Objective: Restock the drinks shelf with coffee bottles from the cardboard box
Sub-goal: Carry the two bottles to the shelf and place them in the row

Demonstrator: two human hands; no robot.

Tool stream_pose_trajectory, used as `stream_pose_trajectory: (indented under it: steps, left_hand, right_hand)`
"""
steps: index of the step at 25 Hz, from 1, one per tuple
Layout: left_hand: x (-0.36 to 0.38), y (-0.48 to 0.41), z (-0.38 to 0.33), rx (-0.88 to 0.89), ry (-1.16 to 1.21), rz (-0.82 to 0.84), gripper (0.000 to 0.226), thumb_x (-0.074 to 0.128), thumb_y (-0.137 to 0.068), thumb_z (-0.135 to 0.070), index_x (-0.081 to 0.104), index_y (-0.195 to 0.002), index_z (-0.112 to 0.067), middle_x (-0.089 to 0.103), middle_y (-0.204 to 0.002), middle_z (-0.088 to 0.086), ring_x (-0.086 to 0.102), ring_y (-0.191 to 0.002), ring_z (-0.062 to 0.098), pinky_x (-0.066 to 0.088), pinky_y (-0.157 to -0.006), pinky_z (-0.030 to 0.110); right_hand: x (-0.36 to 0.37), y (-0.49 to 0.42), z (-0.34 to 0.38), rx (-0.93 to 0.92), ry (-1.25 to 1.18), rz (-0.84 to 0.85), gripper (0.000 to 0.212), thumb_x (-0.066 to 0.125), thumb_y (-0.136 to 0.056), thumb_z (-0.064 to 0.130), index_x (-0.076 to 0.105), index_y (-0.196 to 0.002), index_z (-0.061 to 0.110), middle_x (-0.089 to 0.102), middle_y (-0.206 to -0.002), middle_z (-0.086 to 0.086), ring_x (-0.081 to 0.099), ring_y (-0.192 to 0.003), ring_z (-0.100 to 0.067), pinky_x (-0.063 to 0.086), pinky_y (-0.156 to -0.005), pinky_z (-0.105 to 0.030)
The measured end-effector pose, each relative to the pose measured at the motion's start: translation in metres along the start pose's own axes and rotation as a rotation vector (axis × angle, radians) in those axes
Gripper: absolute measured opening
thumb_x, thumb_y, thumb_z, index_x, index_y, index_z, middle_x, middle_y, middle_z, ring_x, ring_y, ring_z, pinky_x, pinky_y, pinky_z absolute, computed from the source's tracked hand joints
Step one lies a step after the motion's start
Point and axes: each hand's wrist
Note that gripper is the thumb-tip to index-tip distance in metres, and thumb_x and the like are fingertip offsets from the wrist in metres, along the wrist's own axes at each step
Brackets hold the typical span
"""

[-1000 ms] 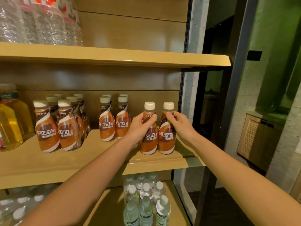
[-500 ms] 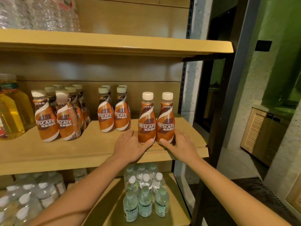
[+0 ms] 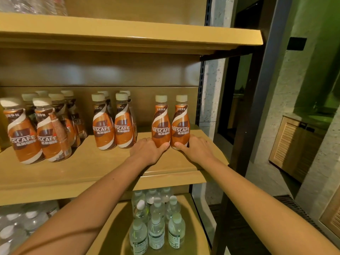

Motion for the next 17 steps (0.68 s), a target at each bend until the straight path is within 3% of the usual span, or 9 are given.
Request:
stream_pose_trajectory:
  steps: [6,12,17]
  left_hand:
    - [0.012,-0.038,0.002,-0.054,0.102,-0.005,0.071,0.033,-0.085,-0.070,0.055,-0.119,-0.012,0.061,-0.120,0.010,0.056,-0.111,0.027,0.045,-0.097,0.044]
    - [0.012,-0.054,0.000,-0.073,0.006,-0.034,0.076,0.031,-0.089,-0.065,0.046,-0.128,-0.001,0.052,-0.131,0.018,0.047,-0.123,0.032,0.036,-0.106,0.043]
    - [0.014,-0.062,0.004,-0.103,0.057,0.014,0.078,0.032,-0.088,-0.067,0.044,-0.130,-0.002,0.051,-0.131,0.018,0.047,-0.122,0.032,0.037,-0.105,0.043]
  right_hand:
    - [0.014,-0.044,0.001,0.031,-0.042,0.048,0.052,0.049,-0.086,0.059,0.058,-0.106,0.012,0.066,-0.108,-0.010,0.060,-0.101,-0.030,0.045,-0.092,-0.046]
    - [0.017,-0.064,0.002,0.044,-0.038,0.098,0.054,0.049,-0.088,0.057,0.053,-0.115,0.010,0.064,-0.115,-0.012,0.059,-0.106,-0.030,0.046,-0.093,-0.045]
    - [0.015,-0.065,0.004,0.045,-0.067,0.105,0.053,0.052,-0.088,0.053,0.052,-0.116,0.009,0.063,-0.115,-0.012,0.059,-0.105,-0.029,0.047,-0.093,-0.044]
Point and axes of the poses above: each hand's wrist, its own y-axis away from the middle knuckle, its own x-axis out of the palm, z = x × y
